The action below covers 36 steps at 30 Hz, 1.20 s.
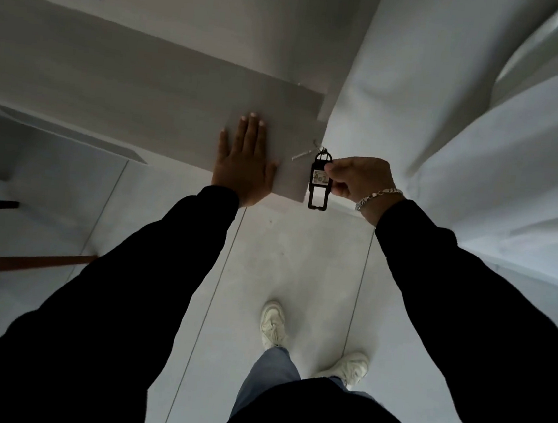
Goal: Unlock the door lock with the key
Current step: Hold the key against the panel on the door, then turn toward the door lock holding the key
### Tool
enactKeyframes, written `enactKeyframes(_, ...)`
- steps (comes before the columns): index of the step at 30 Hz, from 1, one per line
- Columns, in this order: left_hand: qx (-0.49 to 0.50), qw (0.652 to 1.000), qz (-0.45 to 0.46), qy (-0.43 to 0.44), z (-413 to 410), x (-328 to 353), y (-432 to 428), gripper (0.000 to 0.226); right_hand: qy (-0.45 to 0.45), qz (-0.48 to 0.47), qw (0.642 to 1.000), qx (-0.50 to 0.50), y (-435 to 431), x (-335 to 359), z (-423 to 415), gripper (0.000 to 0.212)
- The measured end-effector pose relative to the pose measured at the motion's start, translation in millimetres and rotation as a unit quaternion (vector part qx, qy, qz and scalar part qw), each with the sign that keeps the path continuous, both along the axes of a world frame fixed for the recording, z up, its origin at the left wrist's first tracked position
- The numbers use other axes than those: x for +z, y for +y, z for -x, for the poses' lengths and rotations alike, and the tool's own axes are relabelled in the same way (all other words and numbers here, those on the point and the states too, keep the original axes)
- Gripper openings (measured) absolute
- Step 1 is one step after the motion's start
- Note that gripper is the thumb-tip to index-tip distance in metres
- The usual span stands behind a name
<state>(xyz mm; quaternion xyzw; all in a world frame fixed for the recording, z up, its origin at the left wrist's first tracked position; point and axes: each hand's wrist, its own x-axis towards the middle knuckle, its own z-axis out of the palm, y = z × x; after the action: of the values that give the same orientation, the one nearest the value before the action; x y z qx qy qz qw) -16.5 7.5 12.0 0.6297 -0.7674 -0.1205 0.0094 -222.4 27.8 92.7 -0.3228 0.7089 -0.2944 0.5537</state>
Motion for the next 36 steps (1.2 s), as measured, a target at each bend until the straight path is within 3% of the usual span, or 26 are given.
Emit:
enactKeyframes(5, -0.022, 0.998, -0.058, 0.029, 19, 11, 14, 0.077, -0.083, -0.01, 0.994, -0.067, 26, 28, 31, 0.008)
enactKeyframes(12, -0.05, 0.975, -0.06, 0.21, 80, 58, 43, 0.063, -0.104, 0.06, 0.988, -0.099, 85, 68, 87, 0.015)
enactKeyframes(24, -0.207, 0.923, 0.085, 0.315, 287, 153, 130, 0.053, -0.078, 0.182, 0.965, -0.171, 220, 108, 264, 0.011)
enactKeyframes(28, -0.235, 0.909, 0.11, 0.327, 371, 179, 164, 0.057, -0.06, 0.208, 0.957, -0.194, 263, 124, 333, 0.024)
enactKeyframes(36, -0.308, 0.874, 0.152, 0.345, 518, 203, 210, 0.058, -0.032, 0.244, 0.949, -0.196, 328, 166, 468, 0.017)
